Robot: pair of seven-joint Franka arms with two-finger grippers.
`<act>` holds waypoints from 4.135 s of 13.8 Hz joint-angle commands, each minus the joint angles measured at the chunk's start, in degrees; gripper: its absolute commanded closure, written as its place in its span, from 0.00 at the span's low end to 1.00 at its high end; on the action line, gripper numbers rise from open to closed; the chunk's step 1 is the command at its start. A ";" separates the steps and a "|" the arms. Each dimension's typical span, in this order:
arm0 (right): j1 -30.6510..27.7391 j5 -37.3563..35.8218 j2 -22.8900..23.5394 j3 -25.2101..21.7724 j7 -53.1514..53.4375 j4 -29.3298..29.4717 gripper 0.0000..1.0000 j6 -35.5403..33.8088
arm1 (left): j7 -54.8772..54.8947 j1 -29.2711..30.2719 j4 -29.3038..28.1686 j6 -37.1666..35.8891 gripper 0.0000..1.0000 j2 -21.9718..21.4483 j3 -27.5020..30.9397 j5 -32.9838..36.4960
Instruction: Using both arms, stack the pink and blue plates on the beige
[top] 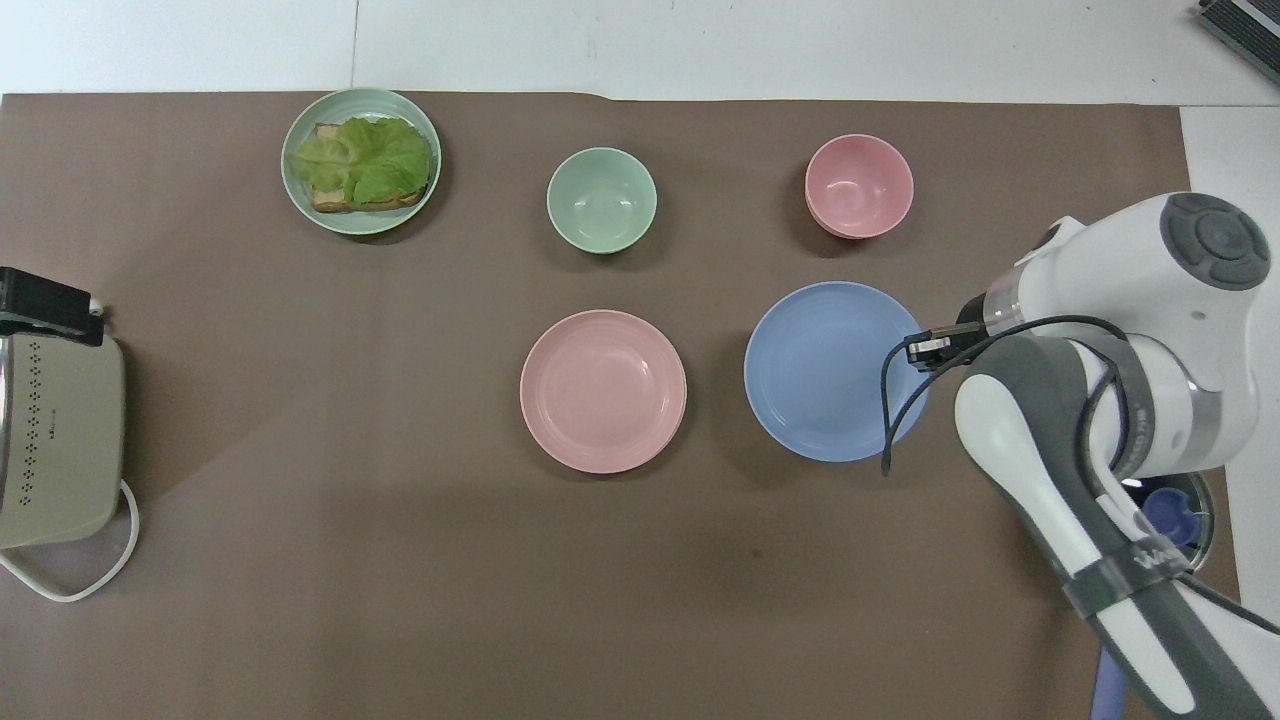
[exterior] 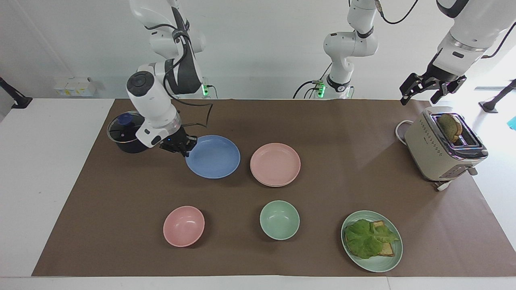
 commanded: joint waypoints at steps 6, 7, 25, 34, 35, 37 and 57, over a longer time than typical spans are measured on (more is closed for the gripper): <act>10.75 5.37 4.60 0.24 16.34 5.75 1.00 3.76 | 0.18 0.46 -0.05 -1.03 0.00 -0.46 -0.21 0.58; 12.58 5.37 5.48 0.24 17.92 5.75 1.00 4.47 | 0.18 0.46 -0.05 -1.03 0.00 -0.46 -0.21 0.58; 13.14 4.06 7.78 -0.46 17.94 4.25 0.00 7.03 | 0.18 0.46 -0.05 -1.03 0.00 -0.46 -0.21 0.58; -0.66 -5.26 -3.55 -0.47 12.94 6.19 0.00 -4.82 | 0.18 0.46 -0.05 -1.03 0.00 -0.46 -0.21 0.58; -2.24 -5.26 -5.04 -0.47 11.63 6.19 0.00 -6.75 | 0.18 0.46 -0.05 -1.03 0.00 -0.46 -0.21 0.58; -4.97 -5.26 -8.12 -0.55 8.38 6.27 0.00 -9.92 | 0.18 0.46 -0.05 -1.03 0.00 -0.46 -0.21 0.58; -14.91 -7.11 -14.38 -1.43 -7.11 19.72 0.00 -33.93 | 0.18 0.46 -0.05 -1.03 0.00 -0.46 -0.21 0.58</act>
